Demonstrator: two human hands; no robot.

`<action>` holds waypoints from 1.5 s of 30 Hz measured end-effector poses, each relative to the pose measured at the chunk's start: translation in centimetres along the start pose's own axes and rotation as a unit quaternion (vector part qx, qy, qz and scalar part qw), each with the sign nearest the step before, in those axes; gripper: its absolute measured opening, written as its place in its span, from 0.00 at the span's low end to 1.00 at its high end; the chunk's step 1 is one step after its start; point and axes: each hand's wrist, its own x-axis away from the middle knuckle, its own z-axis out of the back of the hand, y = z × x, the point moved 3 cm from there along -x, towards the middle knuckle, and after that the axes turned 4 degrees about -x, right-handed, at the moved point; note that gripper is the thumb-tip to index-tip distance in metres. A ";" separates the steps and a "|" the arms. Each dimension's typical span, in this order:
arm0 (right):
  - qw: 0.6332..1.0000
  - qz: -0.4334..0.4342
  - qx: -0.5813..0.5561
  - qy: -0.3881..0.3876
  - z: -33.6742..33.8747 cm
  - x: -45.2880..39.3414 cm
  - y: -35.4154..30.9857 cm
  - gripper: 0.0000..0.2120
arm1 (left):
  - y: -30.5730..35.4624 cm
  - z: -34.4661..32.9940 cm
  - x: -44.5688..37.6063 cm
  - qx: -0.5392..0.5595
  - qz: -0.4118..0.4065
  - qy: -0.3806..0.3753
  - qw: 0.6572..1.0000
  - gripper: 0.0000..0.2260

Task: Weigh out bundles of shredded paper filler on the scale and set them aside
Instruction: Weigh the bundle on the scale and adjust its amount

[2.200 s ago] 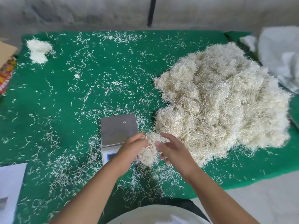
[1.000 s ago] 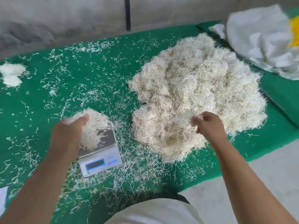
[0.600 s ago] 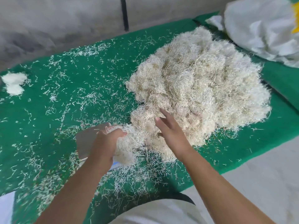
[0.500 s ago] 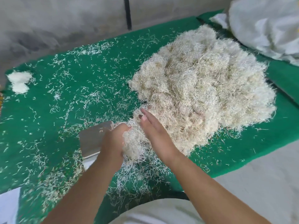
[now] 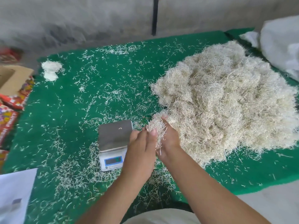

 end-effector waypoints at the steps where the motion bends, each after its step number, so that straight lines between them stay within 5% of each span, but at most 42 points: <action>1: 0.999 -0.033 -0.025 -0.014 -0.5 0.1 0.4 0.23 | -0.7 1.0 0.2 -0.071 -0.038 0.036 0.996 0.27; 5: 0.996 -0.073 -0.024 -0.049 -2.9 -0.1 2.1 0.22 | -3.6 2.5 1.3 -0.235 -0.162 0.098 0.953 0.24; 7: 0.996 -0.061 0.006 -0.071 -4.4 0.5 2.9 0.16 | -4.8 2.7 1.8 -0.223 -0.178 0.105 0.953 0.26; 12: 0.984 -0.102 0.001 -0.149 -7.5 1.6 5.1 0.23 | -6.8 4.5 2.1 -0.100 -0.175 0.170 0.965 0.28; 17: 0.965 -0.140 -0.014 -0.219 -8.8 3.3 8.5 0.20 | -8.6 6.2 1.0 -0.160 -0.211 0.172 0.949 0.25; 21: 0.953 -0.182 -0.043 -0.237 -9.6 4.3 9.6 0.36 | -11.0 8.1 -1.5 -0.075 -0.121 0.229 0.963 0.27; 25: 0.960 -0.176 0.021 -0.219 -9.7 4.2 11.0 0.37 | -14.0 8.3 -4.8 0.052 0.010 0.197 0.979 0.25; 29: 0.962 -0.149 0.105 -0.205 -8.7 4.1 11.9 0.29 | -19.5 7.8 -8.7 0.282 0.258 0.183 0.906 0.25; 32: 0.969 -0.145 0.111 -0.167 -6.3 3.4 12.3 0.25 | -23.2 8.3 -10.4 0.241 0.338 0.160 0.896 0.26; 34: 0.974 -0.140 0.107 -0.144 -4.0 2.6 12.5 0.24 | -24.9 7.9 -11.7 0.262 0.380 0.088 0.883 0.35; 35: 0.976 -0.138 0.104 -0.133 -2.9 2.4 12.7 0.24 | -25.2 7.6 -12.2 0.312 0.394 0.046 0.863 0.36; 37: 0.977 -0.142 0.103 -0.120 -0.8 2.0 13.3 0.25 | -25.3 7.3 -13.3 0.396 0.390 -0.020 0.831 0.23; 39: 0.977 -0.156 0.092 -0.111 0.8 2.1 14.1 0.25 | -25.3 7.0 -14.3 0.353 0.371 -0.054 0.857 0.08; 45: 0.973 -0.183 0.088 -0.113 1.6 1.3 14.7 0.23 | -26.0 5.7 -14.7 0.266 0.326 -0.051 0.906 0.14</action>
